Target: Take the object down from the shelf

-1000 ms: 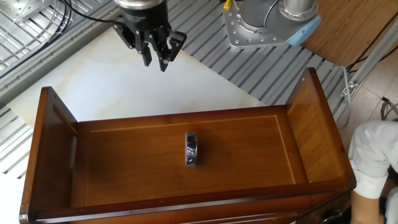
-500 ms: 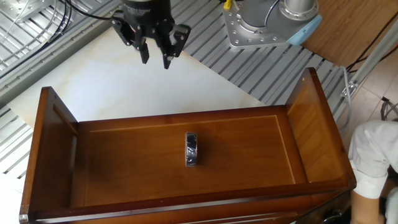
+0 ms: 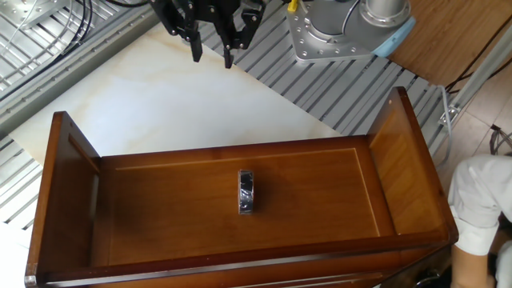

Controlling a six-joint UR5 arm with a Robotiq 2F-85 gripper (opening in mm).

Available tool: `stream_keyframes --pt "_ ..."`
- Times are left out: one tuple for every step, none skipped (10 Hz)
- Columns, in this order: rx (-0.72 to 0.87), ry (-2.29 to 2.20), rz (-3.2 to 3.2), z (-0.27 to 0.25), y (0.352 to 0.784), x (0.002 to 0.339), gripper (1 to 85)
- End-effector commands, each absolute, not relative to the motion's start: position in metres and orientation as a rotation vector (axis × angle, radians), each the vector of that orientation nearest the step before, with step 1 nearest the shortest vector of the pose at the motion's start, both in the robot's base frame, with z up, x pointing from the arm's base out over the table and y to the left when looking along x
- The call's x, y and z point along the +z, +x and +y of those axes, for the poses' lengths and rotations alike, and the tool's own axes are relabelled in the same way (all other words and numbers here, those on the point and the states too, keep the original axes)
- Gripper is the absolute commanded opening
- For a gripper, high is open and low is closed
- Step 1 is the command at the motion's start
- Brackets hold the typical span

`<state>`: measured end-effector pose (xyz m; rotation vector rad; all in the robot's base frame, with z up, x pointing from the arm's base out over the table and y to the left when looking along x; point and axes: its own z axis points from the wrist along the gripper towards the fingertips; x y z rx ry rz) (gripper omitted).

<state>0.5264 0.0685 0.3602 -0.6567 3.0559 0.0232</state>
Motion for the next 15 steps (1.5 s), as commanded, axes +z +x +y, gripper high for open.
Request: stream_keyframes --pt "0.018 -0.747 3.027 0.075 0.528 0.370 43.7" --pt "0.013 -0.758 3.032 0.074 0.526 0.370 44.0" --pt "-0.006 -0.749 3.042 0.072 0.526 0.369 44.0" --pt "-0.015 -0.737 3.046 0.082 0.531 0.363 44.0" --pt "-0.018 -0.740 3.038 0.093 0.538 0.350 44.0" --pt "-0.039 -0.740 3.036 0.104 0.547 0.334 44.0" --pt "-0.107 -0.765 3.045 0.106 0.553 0.327 44.0" --pt "-0.123 -0.768 3.048 0.114 0.556 0.328 43.7" --pt "-0.158 -0.790 3.057 0.106 0.555 0.334 43.3" --pt "-0.142 -0.837 3.062 0.108 0.550 0.334 43.3" --pt "-0.117 -0.876 3.057 0.112 0.548 0.333 45.3" --pt "-0.108 -0.895 3.054 0.113 0.548 0.333 47.0" --pt "-0.100 -0.888 3.053 0.116 0.549 0.332 51.0" --pt "-0.099 -0.869 3.048 0.126 0.557 0.325 51.0" --pt "-0.075 -0.856 3.043 0.138 0.564 0.318 51.7"
